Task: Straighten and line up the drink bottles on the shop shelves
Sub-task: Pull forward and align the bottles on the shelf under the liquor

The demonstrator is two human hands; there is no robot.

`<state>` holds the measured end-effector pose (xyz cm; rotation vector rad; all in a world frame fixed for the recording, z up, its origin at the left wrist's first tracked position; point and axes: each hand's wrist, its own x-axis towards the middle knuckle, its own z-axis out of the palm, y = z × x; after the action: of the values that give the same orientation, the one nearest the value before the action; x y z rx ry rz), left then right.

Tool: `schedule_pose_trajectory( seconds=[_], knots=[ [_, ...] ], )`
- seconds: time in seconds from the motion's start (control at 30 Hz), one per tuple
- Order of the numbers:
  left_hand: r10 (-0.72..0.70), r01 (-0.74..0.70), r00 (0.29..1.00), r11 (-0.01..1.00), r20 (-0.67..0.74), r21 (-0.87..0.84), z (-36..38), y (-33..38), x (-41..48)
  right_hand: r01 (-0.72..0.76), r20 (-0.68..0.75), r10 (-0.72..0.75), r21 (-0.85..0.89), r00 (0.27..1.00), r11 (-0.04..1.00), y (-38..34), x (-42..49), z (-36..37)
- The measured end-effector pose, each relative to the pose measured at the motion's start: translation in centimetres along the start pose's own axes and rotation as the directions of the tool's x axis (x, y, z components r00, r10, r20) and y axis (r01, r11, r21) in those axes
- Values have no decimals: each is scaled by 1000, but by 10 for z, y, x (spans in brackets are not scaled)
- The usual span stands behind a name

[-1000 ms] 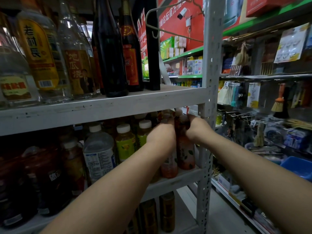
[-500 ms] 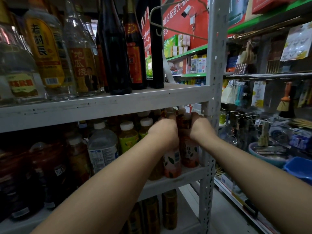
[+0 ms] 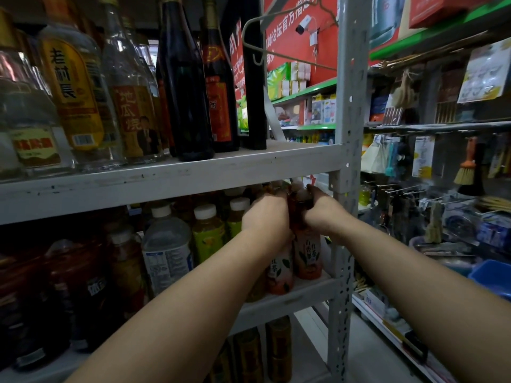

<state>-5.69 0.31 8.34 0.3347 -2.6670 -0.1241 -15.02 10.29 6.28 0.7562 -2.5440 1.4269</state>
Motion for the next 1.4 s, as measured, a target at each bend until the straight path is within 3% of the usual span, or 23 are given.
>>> schedule_pose_trajectory(
  seconds=[0.17,0.33,0.4,0.57,0.7,0.9,1.1,1.23,1.4],
  knots=[
    [-58,52,986,998,158,41,3,1,5,-24,-22,20,-214,1000,976,4,-2,6],
    [-71,56,968,996,241,70,7,6,13,-76,-48,68,-207,997,975,5,-7,8],
    [-74,67,978,997,193,42,11,5,14,-91,-3,92,-154,996,984,1,-9,8],
    [-82,80,996,996,44,31,18,5,9,13,66,6,-274,998,962,-4,-11,2],
    [-92,94,995,995,-41,44,23,4,3,0,41,10,-241,999,970,-1,-12,1],
    [-55,55,998,998,41,-8,26,4,2,18,-77,-41,-270,996,963,8,-12,2],
    [-91,91,996,993,9,-68,32,2,4,7,-30,-13,-206,999,979,8,-10,3],
    [-96,95,995,994,1,-61,37,1,3,-13,9,13,-70,1000,997,10,-7,-1],
    [-65,63,996,997,-55,-33,43,-2,-1,12,-24,-16,-160,1000,987,16,-9,1]
  ],
)
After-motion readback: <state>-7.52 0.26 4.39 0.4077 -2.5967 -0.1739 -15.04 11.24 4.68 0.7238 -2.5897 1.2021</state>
